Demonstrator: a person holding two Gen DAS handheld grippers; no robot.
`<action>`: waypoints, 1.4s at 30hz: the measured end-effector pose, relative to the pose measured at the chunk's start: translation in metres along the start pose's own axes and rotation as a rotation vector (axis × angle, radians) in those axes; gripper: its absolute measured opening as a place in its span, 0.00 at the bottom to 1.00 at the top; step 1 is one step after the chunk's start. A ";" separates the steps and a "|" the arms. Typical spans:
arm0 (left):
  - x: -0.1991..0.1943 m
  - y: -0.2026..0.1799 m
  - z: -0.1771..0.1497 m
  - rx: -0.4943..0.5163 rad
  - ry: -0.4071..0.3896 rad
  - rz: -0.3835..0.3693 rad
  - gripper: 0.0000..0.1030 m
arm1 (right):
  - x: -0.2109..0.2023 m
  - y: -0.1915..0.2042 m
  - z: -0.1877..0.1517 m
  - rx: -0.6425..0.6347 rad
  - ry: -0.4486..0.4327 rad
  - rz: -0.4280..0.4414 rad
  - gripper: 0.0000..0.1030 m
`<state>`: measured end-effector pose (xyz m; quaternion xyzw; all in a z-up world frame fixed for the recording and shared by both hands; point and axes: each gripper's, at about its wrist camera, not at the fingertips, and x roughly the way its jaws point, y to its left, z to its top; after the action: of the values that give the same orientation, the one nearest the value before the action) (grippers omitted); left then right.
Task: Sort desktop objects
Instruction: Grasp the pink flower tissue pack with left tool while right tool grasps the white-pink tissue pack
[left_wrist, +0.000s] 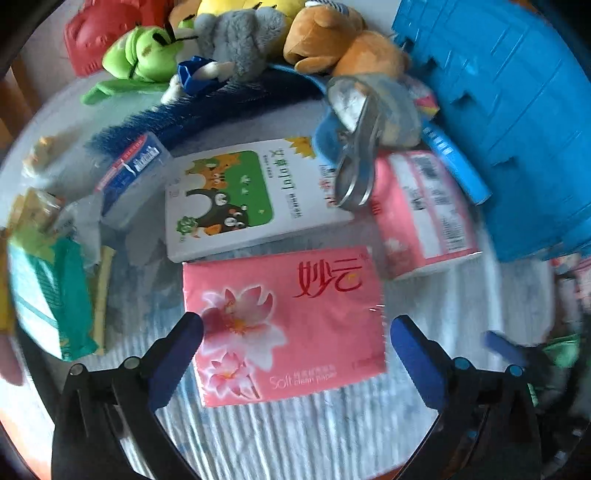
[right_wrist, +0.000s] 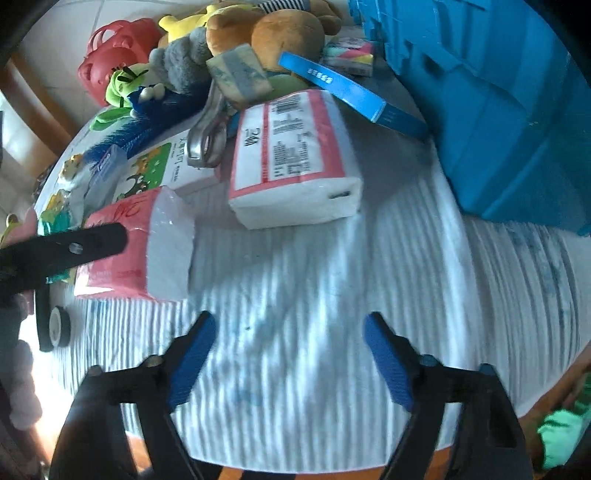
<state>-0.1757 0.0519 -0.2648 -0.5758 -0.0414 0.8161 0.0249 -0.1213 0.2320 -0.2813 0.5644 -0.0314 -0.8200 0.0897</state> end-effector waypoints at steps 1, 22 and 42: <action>0.003 -0.002 0.000 0.003 -0.006 0.015 1.00 | 0.000 -0.002 0.001 -0.004 -0.001 0.002 0.86; -0.045 0.114 -0.002 -0.140 -0.052 0.131 1.00 | 0.051 0.107 0.025 -0.194 0.103 0.337 0.61; -0.043 0.128 -0.013 -0.399 -0.087 0.104 1.00 | 0.011 0.112 0.095 -0.383 -0.014 0.219 0.41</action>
<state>-0.1477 -0.0790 -0.2414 -0.5349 -0.1738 0.8160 -0.1335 -0.2016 0.1153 -0.2399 0.5244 0.0632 -0.8003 0.2838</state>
